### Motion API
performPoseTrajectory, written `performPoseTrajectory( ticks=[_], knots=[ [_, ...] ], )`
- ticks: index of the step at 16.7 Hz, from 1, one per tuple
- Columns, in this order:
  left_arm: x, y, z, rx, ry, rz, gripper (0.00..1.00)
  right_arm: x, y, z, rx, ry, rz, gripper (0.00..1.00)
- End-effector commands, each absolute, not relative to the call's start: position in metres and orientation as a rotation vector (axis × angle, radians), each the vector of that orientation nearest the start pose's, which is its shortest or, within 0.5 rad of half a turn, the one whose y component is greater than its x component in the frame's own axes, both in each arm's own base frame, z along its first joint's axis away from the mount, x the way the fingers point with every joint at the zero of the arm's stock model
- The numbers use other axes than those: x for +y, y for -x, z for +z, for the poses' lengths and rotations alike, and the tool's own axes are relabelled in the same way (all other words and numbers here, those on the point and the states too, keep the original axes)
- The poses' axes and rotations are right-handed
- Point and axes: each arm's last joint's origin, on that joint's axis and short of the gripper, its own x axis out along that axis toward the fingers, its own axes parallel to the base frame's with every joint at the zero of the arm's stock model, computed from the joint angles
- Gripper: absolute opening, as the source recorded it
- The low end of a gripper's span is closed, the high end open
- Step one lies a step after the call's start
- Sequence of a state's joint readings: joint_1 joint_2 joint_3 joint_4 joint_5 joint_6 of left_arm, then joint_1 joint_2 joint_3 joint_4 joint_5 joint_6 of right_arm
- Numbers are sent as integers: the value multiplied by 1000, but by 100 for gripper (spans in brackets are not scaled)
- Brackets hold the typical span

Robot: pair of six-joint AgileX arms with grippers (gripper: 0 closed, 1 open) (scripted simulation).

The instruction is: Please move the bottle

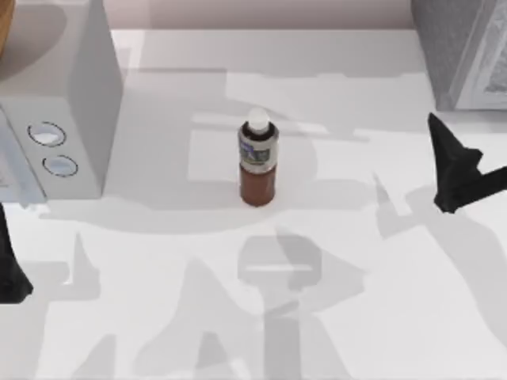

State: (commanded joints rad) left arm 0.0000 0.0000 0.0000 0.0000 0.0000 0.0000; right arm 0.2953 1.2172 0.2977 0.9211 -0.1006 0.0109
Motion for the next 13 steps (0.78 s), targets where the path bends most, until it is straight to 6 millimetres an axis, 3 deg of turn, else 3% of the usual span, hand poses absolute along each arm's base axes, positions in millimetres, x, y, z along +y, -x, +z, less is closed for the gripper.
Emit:
performPoseTrajectory(
  ticks=[6, 13],
  knots=[
    [-1, -106, 160, 0, 0, 0, 100, 124, -260, 138, -1, 3, 589, 100],
    [-1, -106, 160, 0, 0, 0, 100, 166, -268, 70, 1, -1, 739, 100]
  ],
)
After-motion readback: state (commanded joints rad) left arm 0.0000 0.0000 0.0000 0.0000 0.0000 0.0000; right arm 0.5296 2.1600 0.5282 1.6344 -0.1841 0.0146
